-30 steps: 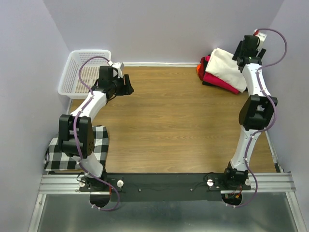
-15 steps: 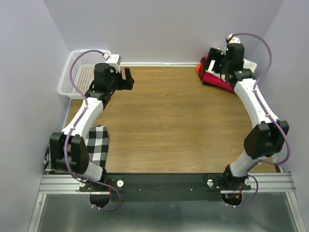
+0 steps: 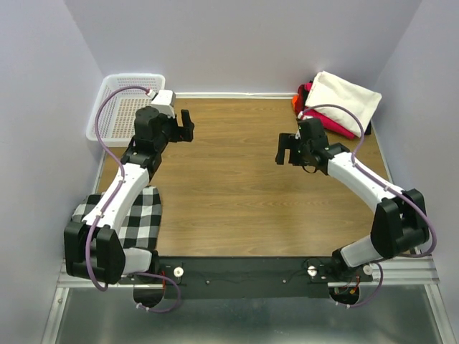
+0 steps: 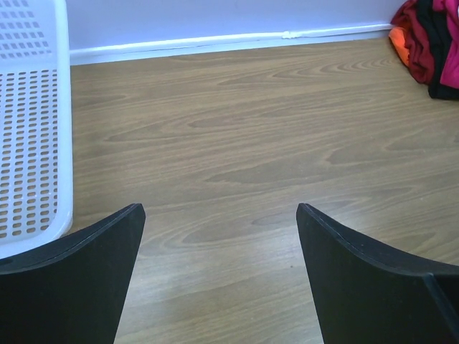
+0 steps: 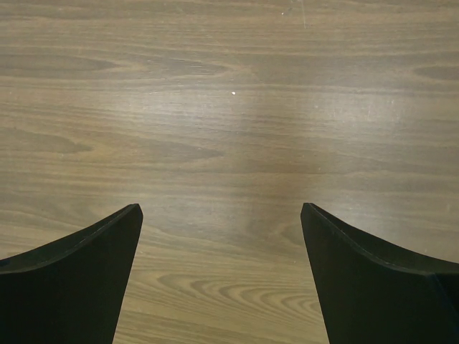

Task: Fold and stack the t-shirts
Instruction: Put the neatly folded tshirt into the corner of the board with the right arm

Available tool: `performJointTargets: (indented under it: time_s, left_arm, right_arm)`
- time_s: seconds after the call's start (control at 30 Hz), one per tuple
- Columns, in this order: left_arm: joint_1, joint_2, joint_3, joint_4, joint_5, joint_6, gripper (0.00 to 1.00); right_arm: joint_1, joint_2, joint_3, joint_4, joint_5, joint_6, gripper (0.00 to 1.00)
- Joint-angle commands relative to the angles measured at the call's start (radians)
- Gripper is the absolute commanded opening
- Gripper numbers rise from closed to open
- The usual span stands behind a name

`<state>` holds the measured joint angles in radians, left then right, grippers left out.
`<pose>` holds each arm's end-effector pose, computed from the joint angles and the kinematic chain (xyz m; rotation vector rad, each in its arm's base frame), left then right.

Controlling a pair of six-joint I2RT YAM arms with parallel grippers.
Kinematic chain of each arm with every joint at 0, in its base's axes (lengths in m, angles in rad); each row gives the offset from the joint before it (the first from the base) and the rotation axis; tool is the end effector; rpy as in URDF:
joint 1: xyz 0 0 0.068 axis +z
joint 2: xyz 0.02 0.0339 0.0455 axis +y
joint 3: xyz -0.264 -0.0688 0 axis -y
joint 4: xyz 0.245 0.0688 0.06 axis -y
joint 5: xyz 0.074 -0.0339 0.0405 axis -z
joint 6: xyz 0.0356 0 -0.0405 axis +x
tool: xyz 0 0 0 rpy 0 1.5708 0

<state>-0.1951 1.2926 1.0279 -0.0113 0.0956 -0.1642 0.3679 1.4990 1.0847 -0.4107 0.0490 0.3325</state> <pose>0.2985 -0.0625 0.3313 0.0959 1.8565 -0.3384 0.3028 0.1148 0.2526 -0.0196 2.4117 0.2682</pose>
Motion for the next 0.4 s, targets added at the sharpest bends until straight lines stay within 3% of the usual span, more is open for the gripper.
performJointTargets:
  time_s: [0.0,0.37]
  left_arm:
    - [-0.020,-0.044,-0.025,0.051,-0.043,0.028,0.96]
    - [-0.038,-0.029,-0.032,0.031,-0.047,0.038,0.96]
  right_arm:
    - [0.035,-0.065,-0.052,0.059,0.066,0.043,1.00]
    - [0.043,-0.031,-0.043,0.105,0.080,0.027,1.00]
